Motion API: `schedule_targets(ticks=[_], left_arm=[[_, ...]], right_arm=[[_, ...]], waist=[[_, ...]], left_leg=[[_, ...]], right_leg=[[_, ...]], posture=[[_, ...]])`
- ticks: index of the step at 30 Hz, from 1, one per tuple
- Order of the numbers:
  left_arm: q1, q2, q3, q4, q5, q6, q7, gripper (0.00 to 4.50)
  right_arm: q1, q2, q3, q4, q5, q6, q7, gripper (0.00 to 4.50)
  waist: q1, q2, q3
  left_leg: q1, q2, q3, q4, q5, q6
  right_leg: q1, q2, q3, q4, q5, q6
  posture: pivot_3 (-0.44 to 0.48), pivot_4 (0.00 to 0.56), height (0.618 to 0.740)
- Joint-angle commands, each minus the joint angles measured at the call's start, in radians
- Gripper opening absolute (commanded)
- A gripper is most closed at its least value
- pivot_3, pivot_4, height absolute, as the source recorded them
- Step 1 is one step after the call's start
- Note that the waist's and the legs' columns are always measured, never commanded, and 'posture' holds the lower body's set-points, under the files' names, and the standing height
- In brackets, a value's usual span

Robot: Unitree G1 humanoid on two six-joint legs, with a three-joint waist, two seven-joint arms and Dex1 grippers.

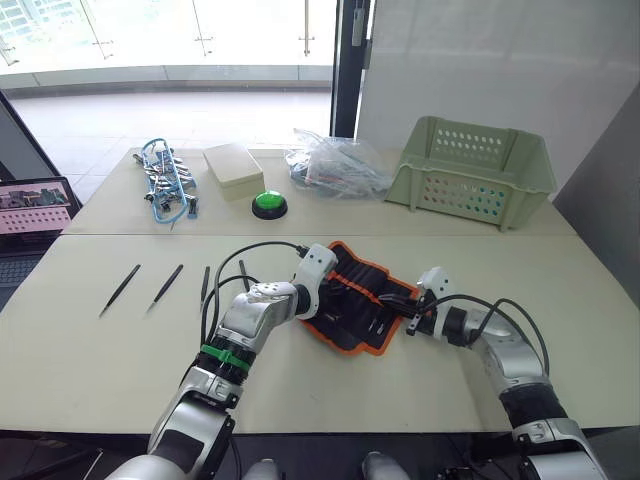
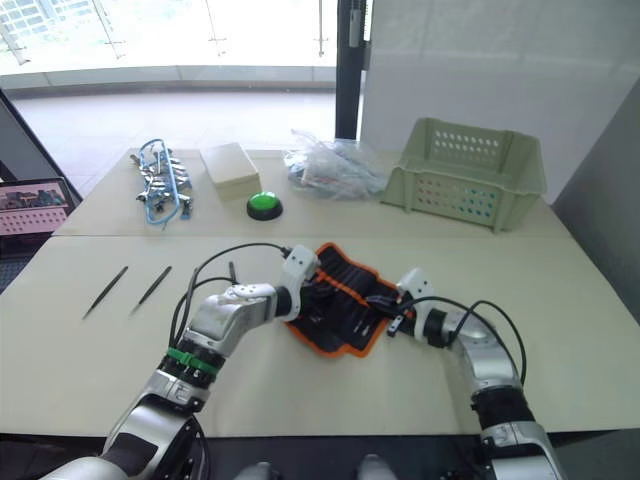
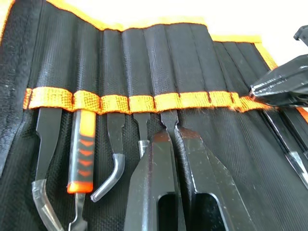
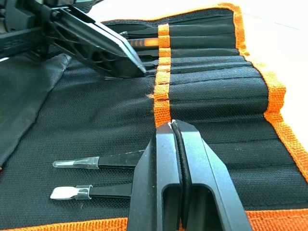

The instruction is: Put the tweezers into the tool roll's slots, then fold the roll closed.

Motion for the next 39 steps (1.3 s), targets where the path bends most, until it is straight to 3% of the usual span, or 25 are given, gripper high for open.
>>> schedule_targets(ticks=[1, 6, 9, 13, 20, 24, 30, 33, 39], left_arm=[[-0.026, -0.002, -0.011, 0.037, 0.049, -0.032, -0.003, 0.0], [-0.016, 0.014, -0.01, -0.013, 0.044, 0.014, -0.038, 0.0], [0.031, 0.089, -0.024, -0.172, 0.022, 0.124, -0.085, 0.88], [0.063, 0.18, 0.073, -0.383, -0.047, 0.248, -0.092, 2.23], [0.142, 0.313, 0.329, -0.633, -0.174, 0.37, -0.078, 4.47], [0.283, 0.348, 0.493, -0.77, -0.245, 0.327, -0.083, 4.47], [0.662, 0.344, 0.727, -0.922, -0.271, 0.097, -0.121, 4.47], [0.846, 0.255, 0.885, -0.885, -0.272, -0.053, -0.1, 4.47], [1.1, 0.071, 1.057, -0.782, -0.24, -0.336, -0.047, 4.47]], right_arm=[[0.033, 0.007, 0.028, 0.025, -0.028, 0.028, 0.003, 0.01], [0.036, 0.009, 0.032, 0.026, -0.03, 0.027, 0.005, 0.01], [0.036, 0.014, 0.033, 0.032, -0.031, 0.025, 0.002, 0.0], [0.036, 0.015, 0.034, 0.036, -0.034, 0.026, -0.001, 0.0], [0.036, 0.005, 0.039, 0.067, -0.044, 0.013, 0.014, 0.0], [0.011, 0.008, 0.036, 0.098, -0.044, -0.009, 0.025, 0.0], [-0.018, 0.011, 0.023, 0.141, -0.029, -0.041, 0.053, 0.0], [-0.035, 0.01, 0.03, 0.162, -0.034, -0.047, 0.079, 0.0], [-0.047, 0.009, 0.036, 0.183, -0.027, -0.047, 0.14, 0.0]], waist=[[0.0, 0.0, 0.0], [-0.002, 0.0, 0.0], [-0.01, 0.001, 0.0], [-0.011, 0.001, 0.0], [-0.009, 0.001, 0.0], [-0.01, 0.001, 0.0], [-0.012, 0.001, 0.0], [-0.006, 0.0, 0.0], [-0.005, -0.002, -0.001]], left_leg=[[0.0, 0.0, 0.0, 0.0, 0.0, 0.0], [0.0, 0.0, 0.0, 0.0, 0.0, 0.0], [0.0, 0.0, 0.0, 0.0, 0.0, 0.0], [0.0, 0.001, -0.001, -0.001, 0.0, 0.001], [0.0, 0.001, -0.001, -0.002, 0.0, 0.001], [0.0, 0.001, -0.001, -0.002, 0.0, 0.001], [0.001, 0.002, 0.0, -0.002, -0.001, 0.001], [0.001, 0.002, 0.0, -0.002, -0.001, 0.001], [0.001, 0.002, 0.001, -0.002, -0.001, 0.001]], right_leg=[[0.0, 0.0, 0.0, 0.0, 0.0, 0.0], [0.0, 0.0, 0.0, 0.0, 0.0, 0.0], [0.0, 0.0, 0.0, 0.0, 0.0, 0.0], [-0.002, 0.001, 0.0, 0.0, 0.0, 0.0], [-0.001, 0.001, 0.0, 0.0, 0.0, 0.0], [-0.001, 0.0, 0.0, -0.001, 0.0, 0.0], [-0.001, 0.0, 0.001, -0.002, 0.0, 0.0], [-0.001, 0.0, 0.001, -0.003, 0.0, 0.0], [0.0, 0.0, 0.0, -0.004, 0.0, 0.0]], posture=[[0.0, 0.15, 0.74], [0.0, 0.15, 0.74], [0.0, 0.15, 0.74], [0.0, 0.15, 0.74], [0.0, 0.15, 0.74], [0.0, 0.15, 0.74], [0.0, 0.15, 0.74], [0.0, 0.15, 0.74], [0.0, 0.15, 0.74]])
